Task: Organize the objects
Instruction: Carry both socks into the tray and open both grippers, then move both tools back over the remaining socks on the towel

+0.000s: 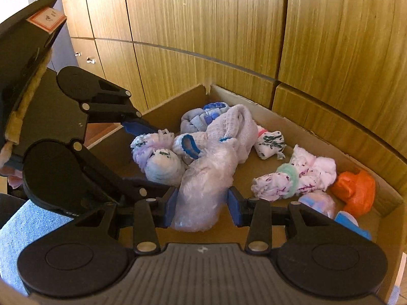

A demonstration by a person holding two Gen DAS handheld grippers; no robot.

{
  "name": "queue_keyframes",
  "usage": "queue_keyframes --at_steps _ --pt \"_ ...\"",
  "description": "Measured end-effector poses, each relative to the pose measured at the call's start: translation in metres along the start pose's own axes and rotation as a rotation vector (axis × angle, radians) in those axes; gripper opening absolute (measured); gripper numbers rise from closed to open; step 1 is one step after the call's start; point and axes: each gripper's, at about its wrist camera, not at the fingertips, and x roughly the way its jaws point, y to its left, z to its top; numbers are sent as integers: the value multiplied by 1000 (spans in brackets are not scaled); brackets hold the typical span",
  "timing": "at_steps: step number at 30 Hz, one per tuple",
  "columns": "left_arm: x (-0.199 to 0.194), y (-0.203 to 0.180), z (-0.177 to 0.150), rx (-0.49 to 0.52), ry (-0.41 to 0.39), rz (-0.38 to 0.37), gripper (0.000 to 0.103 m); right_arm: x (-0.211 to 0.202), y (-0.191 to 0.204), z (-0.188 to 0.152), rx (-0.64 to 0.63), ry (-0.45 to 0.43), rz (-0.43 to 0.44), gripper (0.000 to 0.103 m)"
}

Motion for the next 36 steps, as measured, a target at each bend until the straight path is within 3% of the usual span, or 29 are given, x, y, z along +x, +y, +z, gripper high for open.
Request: queue_keyframes --at_steps 13,15,17,28,36 --pt "1 2 -1 -24 3 24 72 -4 3 4 -2 22 -10 41" --pt "0 -1 0 -18 4 21 83 -5 3 4 -3 23 -8 42" --pt "-4 -5 0 -5 -7 36 87 -6 3 4 -2 23 -6 42" --pt "-26 -6 -4 4 -31 58 87 -15 11 11 2 6 22 43" --pt "-36 -2 -11 -34 -38 62 91 -23 15 15 -7 4 -2 51"
